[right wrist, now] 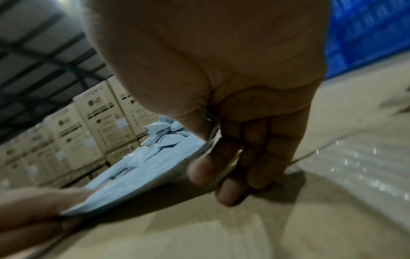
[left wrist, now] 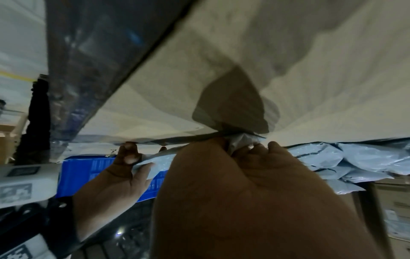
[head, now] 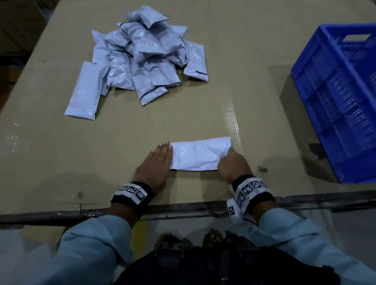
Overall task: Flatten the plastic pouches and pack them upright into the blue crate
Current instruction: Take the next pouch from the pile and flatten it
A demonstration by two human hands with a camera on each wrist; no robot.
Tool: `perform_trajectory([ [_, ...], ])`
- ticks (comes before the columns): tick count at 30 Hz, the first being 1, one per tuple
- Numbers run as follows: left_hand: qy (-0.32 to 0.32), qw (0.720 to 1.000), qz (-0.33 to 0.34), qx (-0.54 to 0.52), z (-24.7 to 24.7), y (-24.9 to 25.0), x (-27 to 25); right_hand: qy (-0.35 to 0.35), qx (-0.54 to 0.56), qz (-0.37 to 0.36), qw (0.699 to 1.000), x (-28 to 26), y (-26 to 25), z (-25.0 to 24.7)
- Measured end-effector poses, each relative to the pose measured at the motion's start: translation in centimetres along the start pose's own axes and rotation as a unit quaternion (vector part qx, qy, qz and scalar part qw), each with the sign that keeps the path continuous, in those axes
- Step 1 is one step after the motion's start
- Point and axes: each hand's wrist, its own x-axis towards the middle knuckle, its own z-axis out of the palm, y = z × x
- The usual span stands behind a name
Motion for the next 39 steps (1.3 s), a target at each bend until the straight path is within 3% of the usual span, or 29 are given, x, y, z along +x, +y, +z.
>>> perform_trajectory([
  [2, -0.029, 0.999, -0.002, -0.016, -0.7, 0.2, -0.2, 0.099, -0.102, -0.023, 0.990, -0.5, 0.2, 1.0],
  [5, -0.037, 0.998, 0.003, -0.051, -2.5, 1.1, -0.3, 0.251, -0.246, -0.123, 0.928, -1.4, -0.3, 2.2],
  [6, -0.025, 0.997, 0.003, -0.066, -3.0, 1.5, -0.1, 0.252, -0.263, -0.154, 0.918, -1.4, -0.5, 2.5],
  [8, 0.000, 0.994, -0.003, -0.105, -3.1, 2.1, 0.9, 0.182, -0.285, -0.198, 0.920, -0.8, -0.6, 3.4],
  [10, 0.007, 0.991, -0.011, -0.133, -2.5, 2.4, 2.5, 0.117, -0.314, -0.220, 0.916, 0.1, -0.2, 4.5],
  [13, -0.004, 0.991, -0.003, -0.133, -1.0, 2.9, 4.5, 0.081, -0.336, -0.233, 0.909, 1.2, 1.0, 6.1],
  [17, -0.023, 0.992, 0.003, -0.122, 0.6, 3.5, 4.4, 0.083, -0.331, -0.255, 0.905, 1.2, 2.5, 7.3],
  [24, 0.013, 0.995, 0.007, -0.100, 1.7, 3.5, 4.0, 0.099, -0.338, -0.281, 0.893, 1.4, 3.4, 7.6],
  [39, 0.003, 0.998, -0.014, -0.066, 1.6, 3.8, 3.9, 0.110, -0.306, -0.288, 0.901, 1.6, 3.9, 8.1],
])
